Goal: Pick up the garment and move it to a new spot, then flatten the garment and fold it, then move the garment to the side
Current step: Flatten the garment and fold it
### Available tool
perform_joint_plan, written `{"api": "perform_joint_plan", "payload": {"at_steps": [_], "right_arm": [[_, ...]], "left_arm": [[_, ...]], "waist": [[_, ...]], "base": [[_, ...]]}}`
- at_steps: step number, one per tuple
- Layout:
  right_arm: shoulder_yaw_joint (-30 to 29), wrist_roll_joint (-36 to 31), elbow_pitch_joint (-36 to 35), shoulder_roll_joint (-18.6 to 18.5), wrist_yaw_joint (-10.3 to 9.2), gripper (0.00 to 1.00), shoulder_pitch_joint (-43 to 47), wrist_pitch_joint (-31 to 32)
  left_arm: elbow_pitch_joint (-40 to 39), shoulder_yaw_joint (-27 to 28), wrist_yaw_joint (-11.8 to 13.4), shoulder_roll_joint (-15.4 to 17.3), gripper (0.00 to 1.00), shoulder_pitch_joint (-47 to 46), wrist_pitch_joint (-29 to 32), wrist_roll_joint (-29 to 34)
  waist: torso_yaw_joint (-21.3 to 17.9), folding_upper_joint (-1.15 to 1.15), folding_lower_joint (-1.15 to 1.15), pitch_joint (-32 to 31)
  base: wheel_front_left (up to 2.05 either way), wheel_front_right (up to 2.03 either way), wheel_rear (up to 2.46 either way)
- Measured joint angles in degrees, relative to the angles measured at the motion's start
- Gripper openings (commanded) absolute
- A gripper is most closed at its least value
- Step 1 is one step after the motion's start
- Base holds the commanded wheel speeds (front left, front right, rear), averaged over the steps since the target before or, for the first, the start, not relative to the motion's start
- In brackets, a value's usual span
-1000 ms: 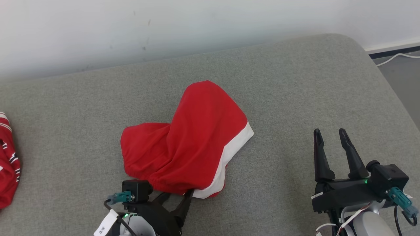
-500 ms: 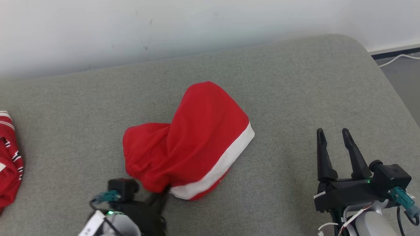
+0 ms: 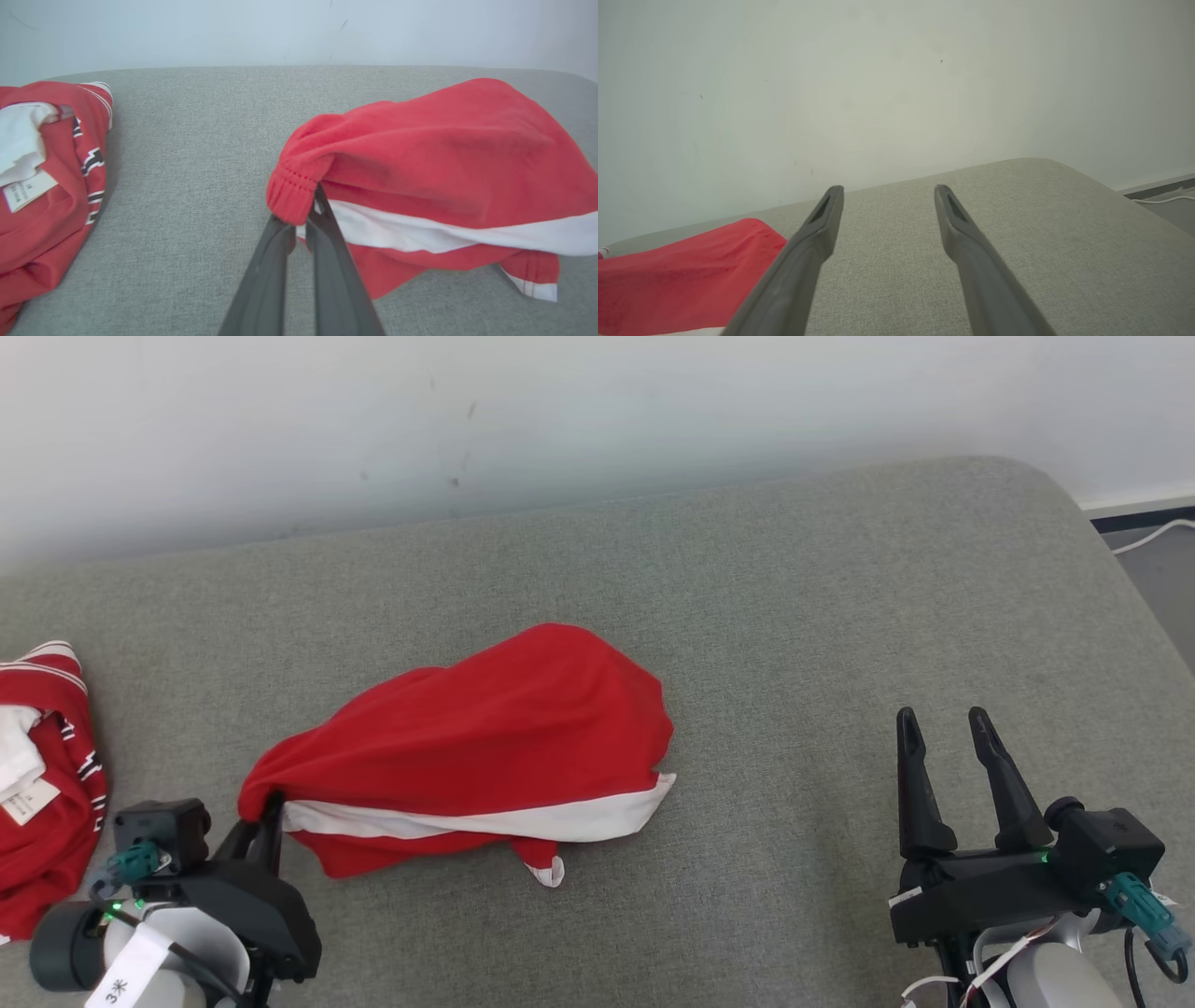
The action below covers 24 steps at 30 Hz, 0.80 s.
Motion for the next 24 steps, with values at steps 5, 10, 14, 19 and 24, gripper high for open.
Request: {"api": "perform_joint_plan", "payload": {"at_steps": [5, 10, 14, 19, 24], "right_arm": [[0.18, -0.15, -0.02, 0.00, 0.16, 1.00, -0.01, 0.00], [0.36, -0.70, -0.02, 0.01, 0.20, 1.00, -0.03, 0.00], [0.33, -0.75, -0.03, -0.01, 0.23, 1.00, -0.03, 0.00], [0.02, -0.76, -0.02, -0.02, 0.23, 1.00, -0.03, 0.00], [-0.87, -0.75, 0.09, -0.10, 0.18, 1.00, 0.00, 0.00]], "left_arm": [[0.23, 1.31, 0.41, -0.48, 0.00, 0.84, 0.25, 1.43], [1.16, 1.36, 0.41, -1.05, 1.00, 2.52, 1.87, 2.71], [0.97, 0.85, 0.41, -1.59, 1.00, 3.58, 3.45, 2.45], [-2.69, 1.08, 0.41, -1.62, 1.00, 5.51, 4.11, 2.27], [-6.83, 2.93, 0.42, -1.98, 1.00, 7.03, 2.66, 2.27]], "waist": [[0.10, 0.00, 0.00, 0.08], [-0.17, 0.00, 0.00, 0.20], [-0.45, 0.00, 0.00, 0.26], [-0.59, 0.01, 0.00, 0.19], [-0.24, 0.01, 0.00, -0.27]], "base": [[0.00, 0.00, 0.00], [0.00, 0.00, 0.00], [0.00, 0.00, 0.00], [0.00, 0.00, 0.00], [0.00, 0.00, 0.00]]}}
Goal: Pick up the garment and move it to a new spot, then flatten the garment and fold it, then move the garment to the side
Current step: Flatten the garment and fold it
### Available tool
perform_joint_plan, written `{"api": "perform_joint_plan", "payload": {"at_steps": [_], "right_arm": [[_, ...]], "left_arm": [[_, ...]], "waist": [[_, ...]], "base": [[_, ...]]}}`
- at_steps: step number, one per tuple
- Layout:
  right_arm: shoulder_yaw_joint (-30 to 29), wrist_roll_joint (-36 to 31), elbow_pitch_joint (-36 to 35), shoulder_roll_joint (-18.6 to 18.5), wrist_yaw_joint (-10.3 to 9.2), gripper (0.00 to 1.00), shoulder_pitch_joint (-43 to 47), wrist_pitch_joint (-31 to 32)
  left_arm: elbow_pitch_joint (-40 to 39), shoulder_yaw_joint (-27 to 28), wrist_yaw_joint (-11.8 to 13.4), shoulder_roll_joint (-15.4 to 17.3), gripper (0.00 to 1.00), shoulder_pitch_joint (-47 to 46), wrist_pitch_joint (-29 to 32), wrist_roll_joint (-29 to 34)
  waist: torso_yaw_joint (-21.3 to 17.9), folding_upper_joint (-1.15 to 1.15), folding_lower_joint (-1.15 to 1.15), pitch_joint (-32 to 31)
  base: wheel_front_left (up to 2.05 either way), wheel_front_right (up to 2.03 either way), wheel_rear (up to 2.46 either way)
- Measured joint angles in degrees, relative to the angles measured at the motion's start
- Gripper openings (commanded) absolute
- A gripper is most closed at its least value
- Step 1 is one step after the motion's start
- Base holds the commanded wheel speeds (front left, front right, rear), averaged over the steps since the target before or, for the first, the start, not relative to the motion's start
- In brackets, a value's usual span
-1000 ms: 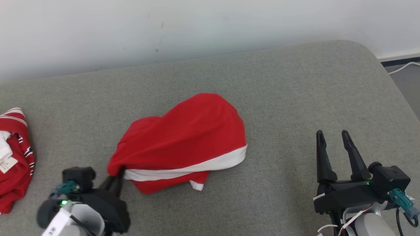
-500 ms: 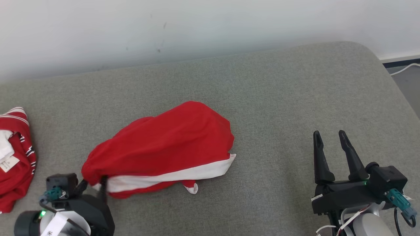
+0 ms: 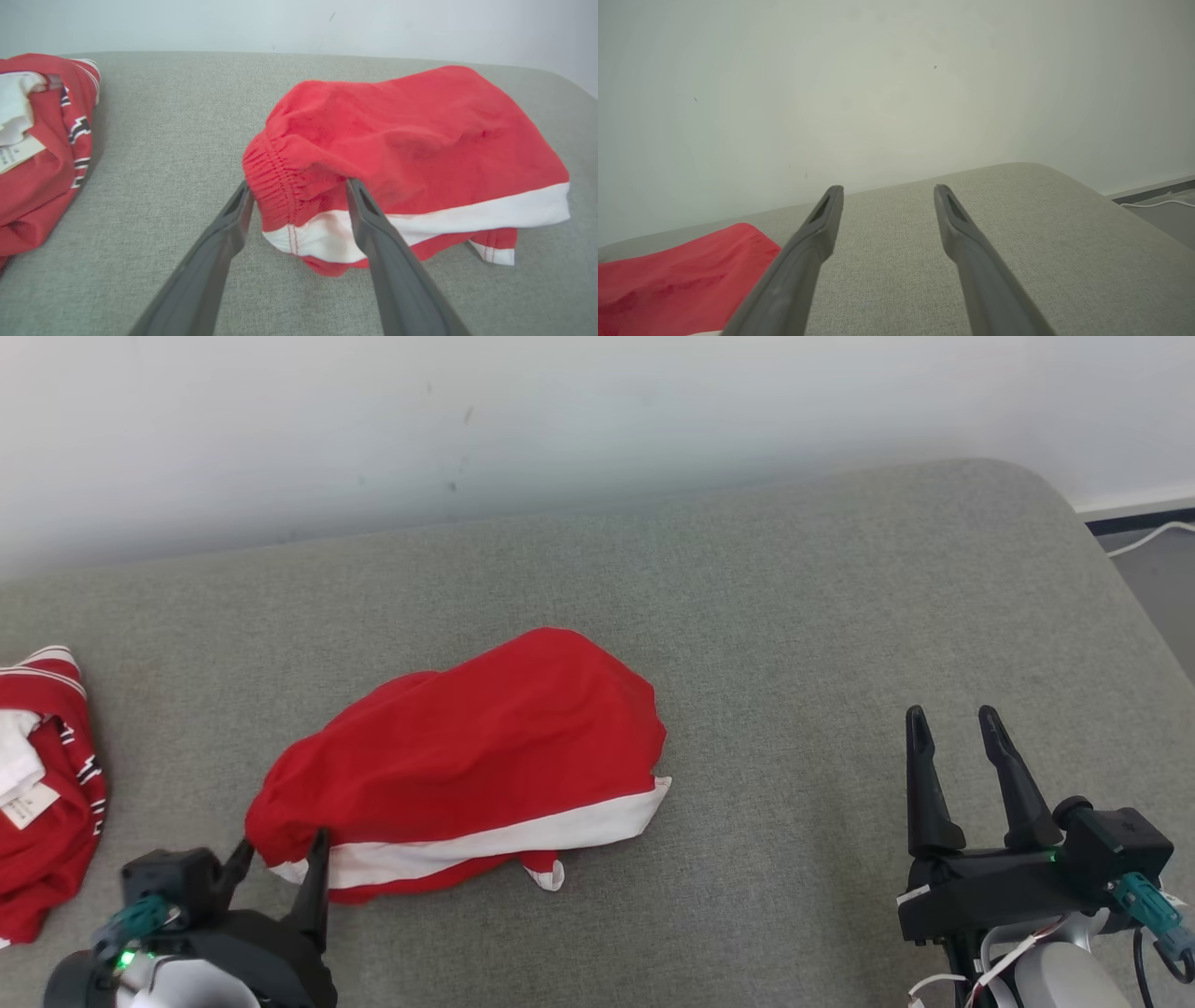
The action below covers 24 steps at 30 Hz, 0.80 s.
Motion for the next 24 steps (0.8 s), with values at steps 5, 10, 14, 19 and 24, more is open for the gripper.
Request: {"api": "perform_joint_plan", "payload": {"at_steps": [5, 10, 14, 19, 24], "right_arm": [[-0.63, 0.00, -0.11, 0.03, -0.02, 1.00, 0.52, 0.00], [-0.96, 0.00, -0.16, 0.13, -0.09, 1.00, 1.13, 0.00], [-0.97, 0.00, -0.29, 0.43, -0.10, 1.00, 1.58, 0.00], [-0.69, 0.00, 0.04, 0.75, -0.10, 1.00, 1.69, 0.00], [-0.03, 0.00, 0.96, 1.36, -0.10, 1.00, 1.75, 0.00]], "left_arm": [[-5.93, 3.43, 0.05, -2.29, 1.00, 1.92, -5.58, 0.55], [-9.25, 5.72, 0.05, -5.78, 1.00, 3.02, -11.67, 3.10], [-10.18, 6.60, 0.05, -8.67, 1.00, 4.00, -16.56, 4.09], [-9.99, 5.04, 0.05, -9.72, 1.00, 4.04, -21.41, 4.14], [-6.16, 2.82, -1.09, -9.15, 1.00, 6.06, -22.24, 3.86]], "waist": [[0.58, 0.00, 0.00, -0.71], [1.33, 0.00, 0.00, -1.74], [1.80, 0.00, 0.00, -2.82], [1.95, 0.00, 0.00, -4.23], [1.18, 0.00, 0.00, -5.69]], "base": [[0.00, 0.00, 0.00], [0.00, 0.00, 0.00], [0.00, 0.00, 0.00], [0.00, 0.00, 0.00], [0.00, 0.00, 0.00]]}}
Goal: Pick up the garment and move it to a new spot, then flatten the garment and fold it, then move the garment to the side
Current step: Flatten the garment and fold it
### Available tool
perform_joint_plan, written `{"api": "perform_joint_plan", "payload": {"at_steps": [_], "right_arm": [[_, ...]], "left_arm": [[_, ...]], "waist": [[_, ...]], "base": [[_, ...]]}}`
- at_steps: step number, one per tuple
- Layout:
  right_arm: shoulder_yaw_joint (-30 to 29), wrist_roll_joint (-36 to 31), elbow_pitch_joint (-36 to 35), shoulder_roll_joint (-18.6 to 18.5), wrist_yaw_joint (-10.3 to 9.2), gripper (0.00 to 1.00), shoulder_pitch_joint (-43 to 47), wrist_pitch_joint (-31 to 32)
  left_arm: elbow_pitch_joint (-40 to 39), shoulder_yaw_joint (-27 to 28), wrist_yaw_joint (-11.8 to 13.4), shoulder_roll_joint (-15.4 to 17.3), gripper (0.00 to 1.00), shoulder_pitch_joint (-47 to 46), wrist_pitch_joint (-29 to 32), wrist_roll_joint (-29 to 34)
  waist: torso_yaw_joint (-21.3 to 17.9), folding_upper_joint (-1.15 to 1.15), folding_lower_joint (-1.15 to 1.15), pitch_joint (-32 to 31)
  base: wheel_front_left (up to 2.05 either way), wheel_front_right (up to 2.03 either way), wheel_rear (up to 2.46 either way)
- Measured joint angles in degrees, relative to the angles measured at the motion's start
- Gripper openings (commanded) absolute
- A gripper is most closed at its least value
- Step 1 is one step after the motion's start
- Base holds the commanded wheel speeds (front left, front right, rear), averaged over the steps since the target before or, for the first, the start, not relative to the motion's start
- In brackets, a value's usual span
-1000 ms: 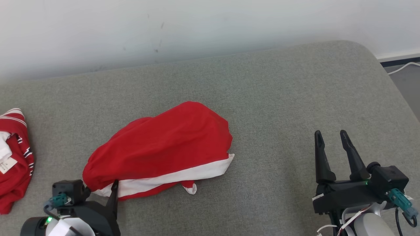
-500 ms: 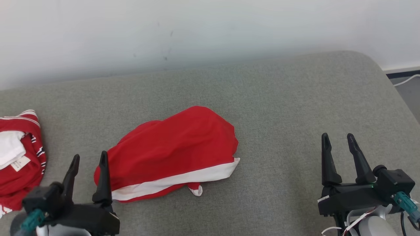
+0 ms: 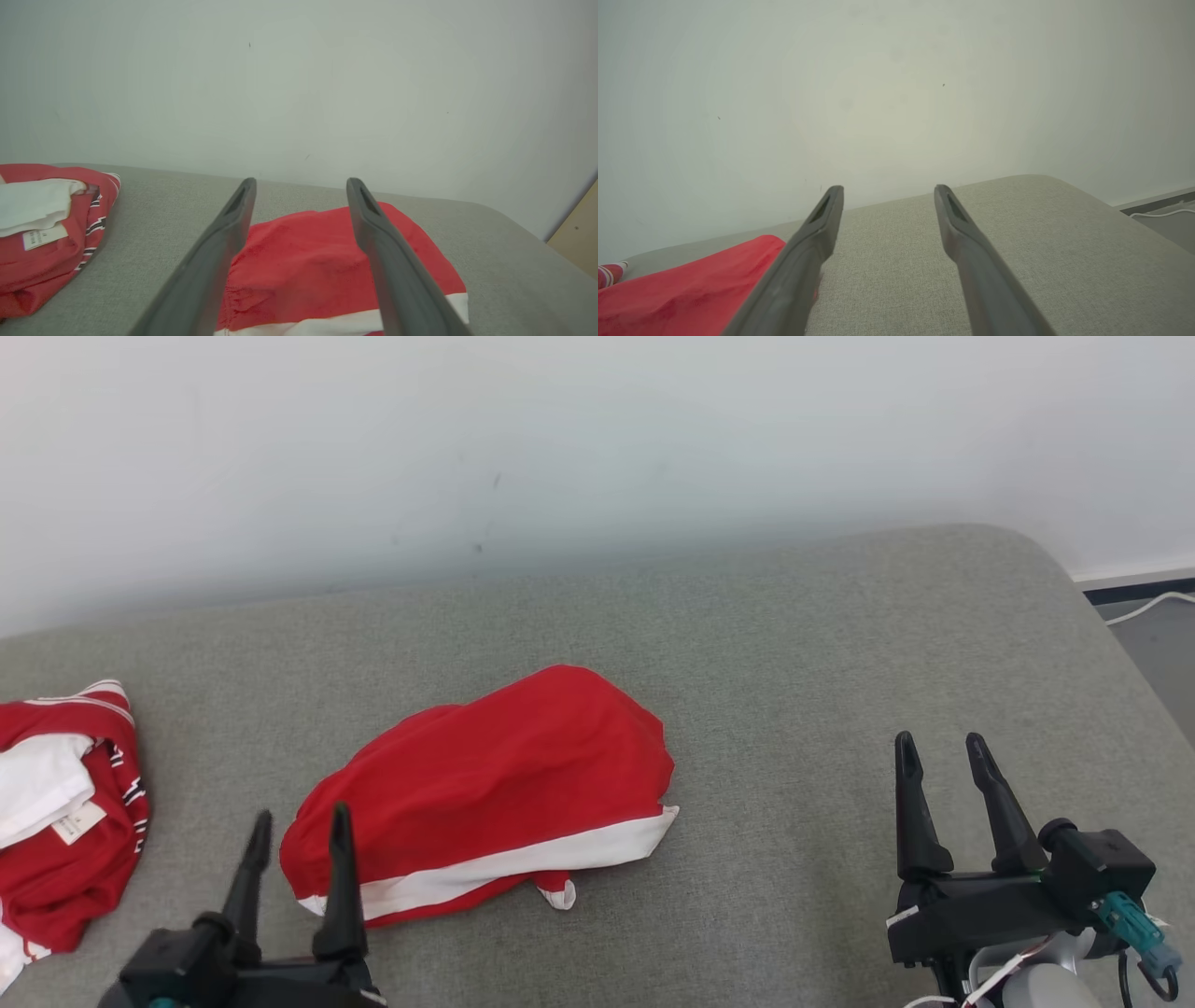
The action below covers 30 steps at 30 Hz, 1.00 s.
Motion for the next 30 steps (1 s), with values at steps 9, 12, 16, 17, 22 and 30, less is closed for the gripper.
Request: {"api": "perform_joint_plan", "payload": {"at_steps": [9, 12, 16, 17, 22, 30], "right_arm": [[-0.26, 0.01, -0.60, 0.02, 0.00, 1.00, 1.27, 0.00], [-0.41, 0.01, -0.89, 0.03, 0.00, 1.00, 1.37, 0.00], [-0.15, 0.01, -1.32, 0.07, 0.00, 1.00, 1.36, 0.00], [-0.07, 0.00, -1.46, 0.10, 0.00, 1.00, 1.36, -0.01], [0.31, 0.00, -1.56, 0.19, 0.03, 1.00, 1.31, 0.00], [0.76, -0.16, -2.11, 0.24, 0.16, 1.00, 0.74, 0.00]], "left_arm": [[1.34, -0.27, -0.94, 1.25, 1.00, 0.44, 0.08, 0.22], [1.74, -0.14, -0.94, 1.27, 1.00, 0.37, 0.01, 0.29], [2.48, -0.09, -1.38, 1.79, 1.00, 0.38, 0.12, 0.25], [2.94, -0.21, -1.60, 2.07, 1.00, 0.38, 0.62, 0.20], [6.13, -0.24, -2.97, 3.92, 1.00, 0.42, 4.20, -0.51], [11.13, 1.53, -4.17, 6.66, 1.00, -0.08, 9.96, -2.97]], "waist": [[-0.41, 0.00, 0.00, -0.06], [-0.14, 0.00, 0.00, 0.27], [0.05, 0.00, 0.01, 0.89], [0.07, 0.00, 0.01, 1.07], [0.03, 0.00, 0.01, 2.18], [-0.33, 0.00, 0.01, 4.52]], "base": [[0.00, 0.00, 0.00], [0.00, 0.00, 0.00], [0.00, 0.00, 0.00], [0.00, 0.00, 0.00], [0.00, 0.00, 0.00], [0.00, 0.00, 0.00]]}}
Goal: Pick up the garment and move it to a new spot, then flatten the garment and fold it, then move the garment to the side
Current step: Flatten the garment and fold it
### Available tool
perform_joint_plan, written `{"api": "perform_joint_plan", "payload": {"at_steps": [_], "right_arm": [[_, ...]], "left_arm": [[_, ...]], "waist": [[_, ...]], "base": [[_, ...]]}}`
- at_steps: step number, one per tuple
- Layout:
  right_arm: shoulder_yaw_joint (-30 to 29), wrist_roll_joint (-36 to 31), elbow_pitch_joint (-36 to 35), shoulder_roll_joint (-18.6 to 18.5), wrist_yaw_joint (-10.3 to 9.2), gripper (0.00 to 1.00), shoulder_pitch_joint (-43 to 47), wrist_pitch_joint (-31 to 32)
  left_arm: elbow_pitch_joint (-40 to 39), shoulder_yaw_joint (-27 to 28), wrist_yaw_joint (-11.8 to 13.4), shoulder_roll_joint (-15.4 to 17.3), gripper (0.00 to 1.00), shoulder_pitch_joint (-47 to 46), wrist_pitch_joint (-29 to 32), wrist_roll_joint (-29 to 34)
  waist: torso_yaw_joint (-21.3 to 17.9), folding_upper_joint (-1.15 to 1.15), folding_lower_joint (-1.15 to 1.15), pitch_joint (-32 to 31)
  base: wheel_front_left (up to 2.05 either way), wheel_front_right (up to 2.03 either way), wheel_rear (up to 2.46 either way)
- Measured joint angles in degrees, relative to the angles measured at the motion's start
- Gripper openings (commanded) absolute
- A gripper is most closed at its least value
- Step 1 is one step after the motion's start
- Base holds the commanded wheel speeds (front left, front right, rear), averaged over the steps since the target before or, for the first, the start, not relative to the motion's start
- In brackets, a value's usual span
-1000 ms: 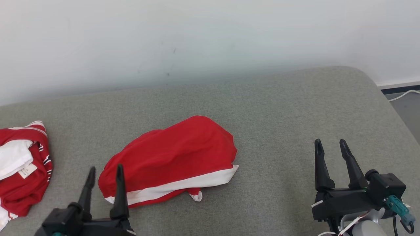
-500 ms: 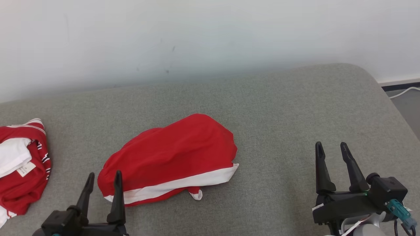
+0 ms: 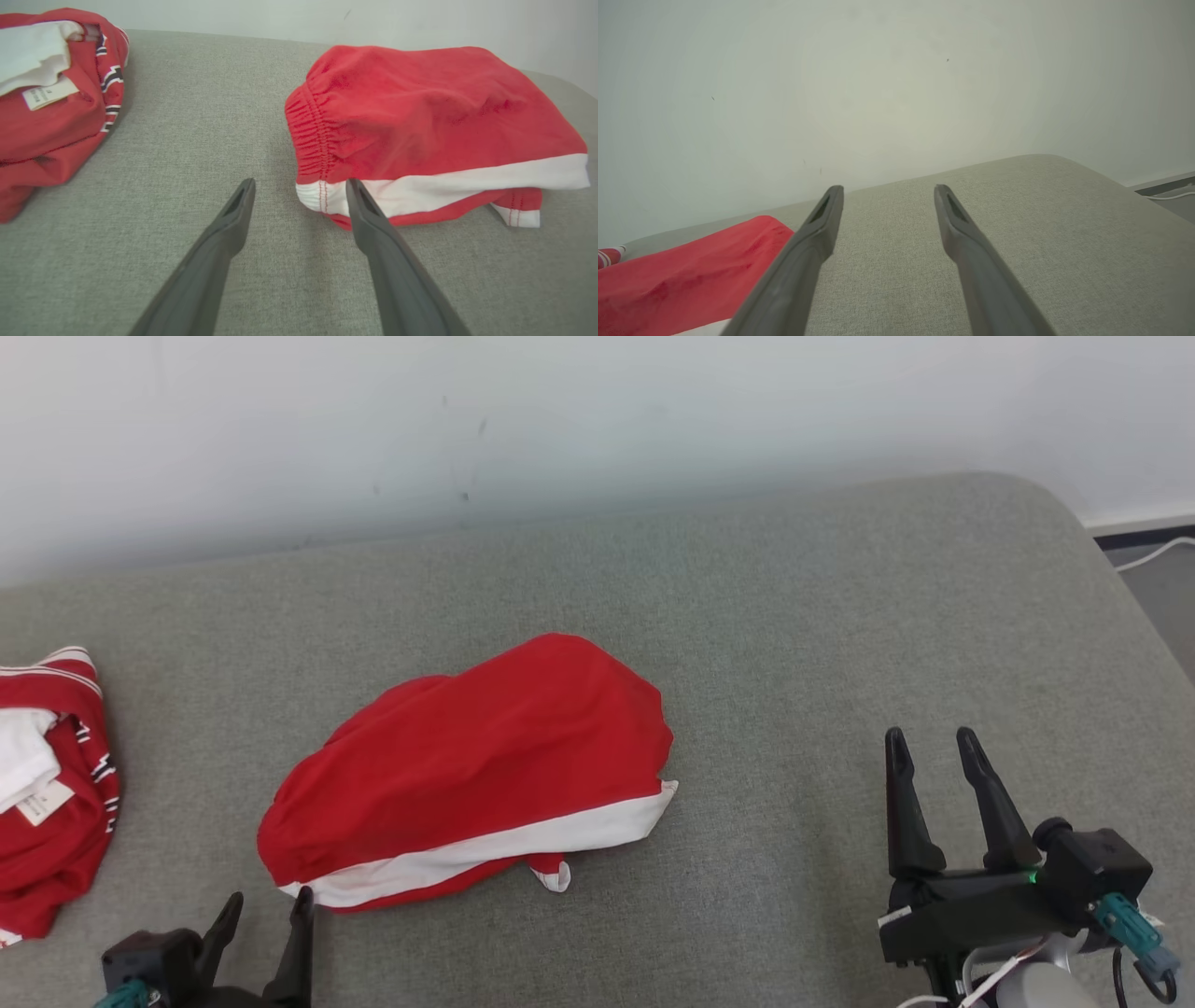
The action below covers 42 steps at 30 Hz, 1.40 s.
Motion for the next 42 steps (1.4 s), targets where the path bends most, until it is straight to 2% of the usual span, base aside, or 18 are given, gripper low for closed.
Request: {"api": "perform_joint_plan", "payload": {"at_steps": [2, 9, 10, 11, 12, 15, 17, 18, 22, 30, 42], "right_arm": [[0.19, -0.02, -0.23, 0.00, 0.18, 1.00, -0.68, 0.00], [0.82, -0.16, -0.07, 0.03, 0.52, 1.00, -2.51, 0.00], [0.78, -0.16, 0.15, 0.03, 0.52, 1.00, -2.71, 0.00], [0.74, -0.16, 0.31, 0.03, 0.55, 1.00, -2.83, 0.00], [0.73, -0.16, 0.43, 0.03, 0.70, 1.00, -2.91, 0.00], [0.67, -0.16, 0.68, 0.03, 0.76, 1.00, -2.94, 0.00], [0.63, -0.16, 0.88, 0.03, 0.92, 1.00, -2.96, 0.00], [0.64, -0.16, 1.11, 0.02, 0.94, 1.00, -2.96, 0.00], [2.74, -1.33, 2.99, -0.80, 2.48, 1.00, -2.96, 0.91], [9.96, -2.74, 8.59, -1.72, 6.59, 1.00, -7.49, 9.91], [12.96, -0.94, 18.92, -1.97, 8.57, 1.00, -16.69, 22.10]], "left_arm": [[0.87, -0.24, -1.10, 0.44, 1.00, -0.75, 1.23, -0.21], [3.53, -0.48, -1.80, 0.68, 1.00, -4.61, 3.82, -0.59], [4.04, -0.62, -1.79, 0.66, 0.87, -5.14, 4.28, -0.59], [4.44, -0.77, -1.79, 0.63, 0.54, -5.52, 4.69, -0.57], [4.87, -0.85, -1.80, 0.59, 0.38, -5.72, 4.95, -0.57], [5.98, -1.01, -1.81, 0.57, 0.39, -5.75, 5.88, -0.58], [6.23, -1.12, -1.82, 0.54, 0.20, -5.75, 6.22, -0.63], [6.31, -1.24, -1.86, 0.54, 0.00, -5.75, 6.37, -0.62], [6.51, -2.31, -2.37, 0.29, 0.00, -5.89, 7.20, -0.62], [6.41, -3.05, -2.88, -0.23, 0.00, -6.87, 7.76, -0.59], [5.98, -4.75, -3.41, -1.42, 0.00, -9.85, 8.54, -0.29]], "waist": [[-0.15, 0.00, 0.00, 0.71], [-0.93, 0.00, 0.01, 3.22], [-1.04, 0.00, 0.01, 3.45], [-1.15, 0.00, 0.01, 3.62], [-1.24, 0.00, 0.01, 3.73], [-1.38, 0.00, 0.00, 3.84], [-1.37, 0.00, 0.00, 3.83], [-1.33, 0.00, 0.00, 3.82], [-0.69, 0.00, 0.00, 3.72], [0.96, 0.00, -0.01, 3.47], [3.74, 0.00, 0.00, 5.59]], "base": [[0.00, 0.00, 0.00], [0.00, 0.00, 0.00], [0.00, 0.00, 0.00], [0.00, 0.00, 0.00], [0.00, 0.00, 0.00], [0.00, 0.00, 0.00], [0.00, 0.00, 0.00], [0.00, 0.00, 0.00], [0.00, 0.00, 0.00], [0.00, 0.00, 0.00], [0.00, 0.00, 0.00]]}}
